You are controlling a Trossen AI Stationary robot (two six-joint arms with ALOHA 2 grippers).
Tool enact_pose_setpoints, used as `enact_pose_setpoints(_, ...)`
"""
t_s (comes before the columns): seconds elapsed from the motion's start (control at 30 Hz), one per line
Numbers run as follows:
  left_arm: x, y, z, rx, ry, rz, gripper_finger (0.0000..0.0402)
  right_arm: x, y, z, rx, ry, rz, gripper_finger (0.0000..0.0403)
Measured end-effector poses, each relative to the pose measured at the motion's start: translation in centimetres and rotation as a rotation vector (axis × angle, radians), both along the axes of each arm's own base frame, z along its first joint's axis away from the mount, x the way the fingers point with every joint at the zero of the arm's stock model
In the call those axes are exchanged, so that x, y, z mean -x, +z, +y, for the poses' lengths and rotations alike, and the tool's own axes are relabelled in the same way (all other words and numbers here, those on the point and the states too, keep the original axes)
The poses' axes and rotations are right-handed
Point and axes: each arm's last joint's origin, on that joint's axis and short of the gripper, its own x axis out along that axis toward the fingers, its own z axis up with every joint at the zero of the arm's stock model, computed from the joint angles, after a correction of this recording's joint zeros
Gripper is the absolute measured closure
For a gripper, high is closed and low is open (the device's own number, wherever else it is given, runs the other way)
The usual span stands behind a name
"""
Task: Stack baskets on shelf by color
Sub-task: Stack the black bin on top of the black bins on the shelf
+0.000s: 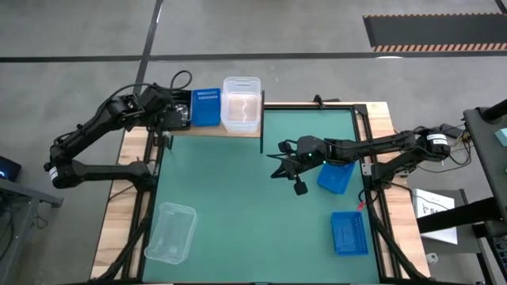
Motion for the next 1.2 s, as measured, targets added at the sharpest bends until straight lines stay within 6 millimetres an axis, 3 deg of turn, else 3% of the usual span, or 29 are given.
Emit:
enact_pose_setpoints(0.13, 0.0, 0.0, 0.0, 0.003, 0.001, 0.003, 0.0358, 0.0, 0.0, 0.0, 0.0, 0.0, 0.0, 0.0394)
enact_pose_setpoints(0.5, 0.0, 0.3, 0.0, -0.055, 0.038, 0.006, 0.0251, 0.0, 0.0, 0.0, -0.001, 0.0, 0.0, 0.0394)
enact_pose_setpoints(0.83, -1.7, 1.6, -0.7, -0.043, 0.062, -0.255, 0.0245, 0.0, 0.0, 0.0, 0.002, 0.0, 0.0, 0.0394)
enact_pose_setpoints(1.2, -2.0, -0.8, -0.3, -0.044, 0.162, -0.191, 0.0245, 0.0, 0.0, 0.0, 0.014, 0.004, -0.004, 0.0394)
